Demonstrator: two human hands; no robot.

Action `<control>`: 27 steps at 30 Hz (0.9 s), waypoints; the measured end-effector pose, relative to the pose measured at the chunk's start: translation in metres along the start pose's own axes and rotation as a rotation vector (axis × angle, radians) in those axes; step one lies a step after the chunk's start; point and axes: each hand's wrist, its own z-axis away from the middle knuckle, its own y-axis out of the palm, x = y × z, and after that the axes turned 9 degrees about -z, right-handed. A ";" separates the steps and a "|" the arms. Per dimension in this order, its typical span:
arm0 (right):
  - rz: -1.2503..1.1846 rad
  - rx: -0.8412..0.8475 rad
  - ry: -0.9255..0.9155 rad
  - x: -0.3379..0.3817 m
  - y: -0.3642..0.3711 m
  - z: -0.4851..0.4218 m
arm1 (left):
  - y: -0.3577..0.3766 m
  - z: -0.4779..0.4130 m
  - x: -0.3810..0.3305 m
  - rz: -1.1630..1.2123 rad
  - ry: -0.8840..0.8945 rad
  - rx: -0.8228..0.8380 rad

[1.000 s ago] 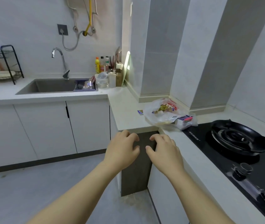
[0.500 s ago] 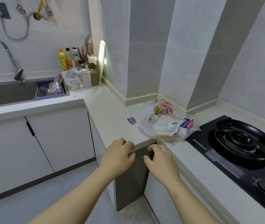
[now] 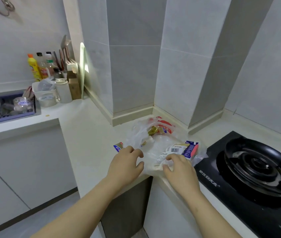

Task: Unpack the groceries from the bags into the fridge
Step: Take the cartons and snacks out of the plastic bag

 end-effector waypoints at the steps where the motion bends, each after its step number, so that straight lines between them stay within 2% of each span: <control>1: -0.006 -0.004 0.006 -0.006 -0.002 -0.013 | 0.006 -0.013 -0.005 0.000 0.011 0.007; 10: -0.019 -0.004 0.033 -0.052 -0.006 -0.090 | 0.044 -0.098 -0.033 -0.006 0.015 0.076; 19: -0.057 0.001 -0.034 -0.071 -0.015 -0.132 | 0.047 -0.140 -0.026 -0.200 -0.011 -0.057; 24: -0.146 0.146 -0.113 -0.078 -0.019 -0.155 | 0.052 -0.166 -0.006 -0.297 0.107 0.102; 27: -0.114 0.222 -0.151 -0.077 -0.015 -0.173 | 0.057 -0.183 0.007 -0.472 0.109 0.255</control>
